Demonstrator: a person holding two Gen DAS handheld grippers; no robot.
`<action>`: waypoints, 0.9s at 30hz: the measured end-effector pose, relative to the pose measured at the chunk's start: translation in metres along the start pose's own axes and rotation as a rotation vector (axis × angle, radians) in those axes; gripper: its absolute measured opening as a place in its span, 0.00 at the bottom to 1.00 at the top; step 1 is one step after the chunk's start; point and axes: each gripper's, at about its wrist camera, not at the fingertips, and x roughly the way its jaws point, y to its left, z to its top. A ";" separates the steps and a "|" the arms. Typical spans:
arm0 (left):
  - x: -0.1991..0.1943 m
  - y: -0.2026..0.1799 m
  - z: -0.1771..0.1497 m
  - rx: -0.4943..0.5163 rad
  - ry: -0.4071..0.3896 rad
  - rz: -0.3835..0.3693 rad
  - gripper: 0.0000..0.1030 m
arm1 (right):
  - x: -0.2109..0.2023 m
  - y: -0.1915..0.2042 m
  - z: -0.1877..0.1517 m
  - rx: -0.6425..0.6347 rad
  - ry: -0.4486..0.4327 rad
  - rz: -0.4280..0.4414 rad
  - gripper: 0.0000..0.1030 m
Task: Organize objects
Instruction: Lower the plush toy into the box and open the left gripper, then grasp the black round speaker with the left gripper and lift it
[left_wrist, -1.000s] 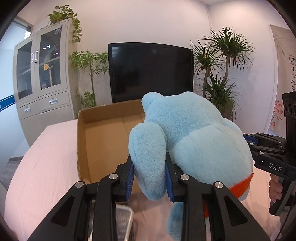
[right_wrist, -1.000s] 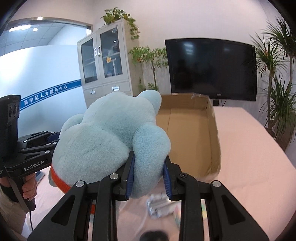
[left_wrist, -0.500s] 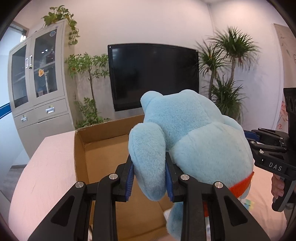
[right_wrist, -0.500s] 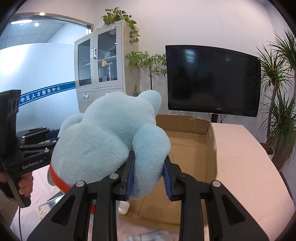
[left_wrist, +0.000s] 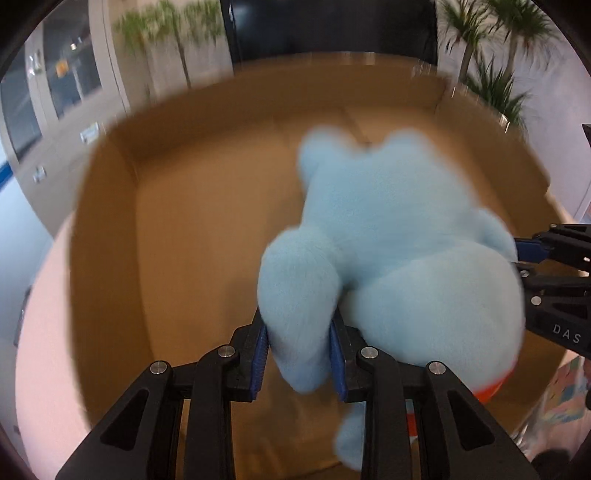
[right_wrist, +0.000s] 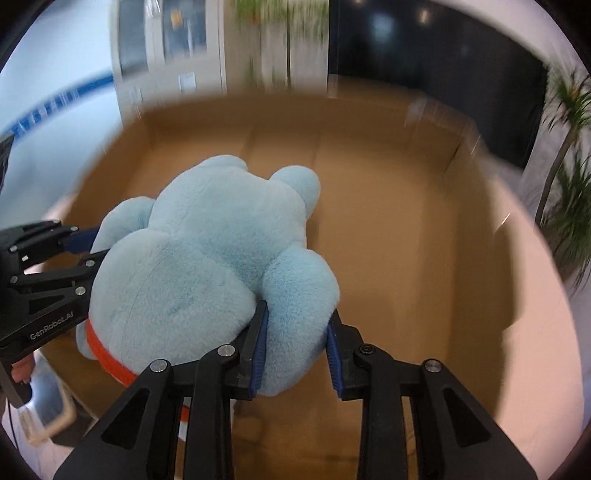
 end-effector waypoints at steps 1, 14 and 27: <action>0.002 0.003 -0.001 -0.021 0.007 -0.029 0.25 | 0.011 0.000 -0.005 0.002 0.051 -0.009 0.28; -0.072 0.009 0.011 -0.175 -0.046 -0.128 0.61 | -0.074 -0.034 -0.022 0.163 -0.019 0.092 0.53; -0.141 -0.095 -0.121 -0.138 -0.024 -0.498 0.66 | -0.187 0.017 -0.197 0.084 -0.169 0.433 0.77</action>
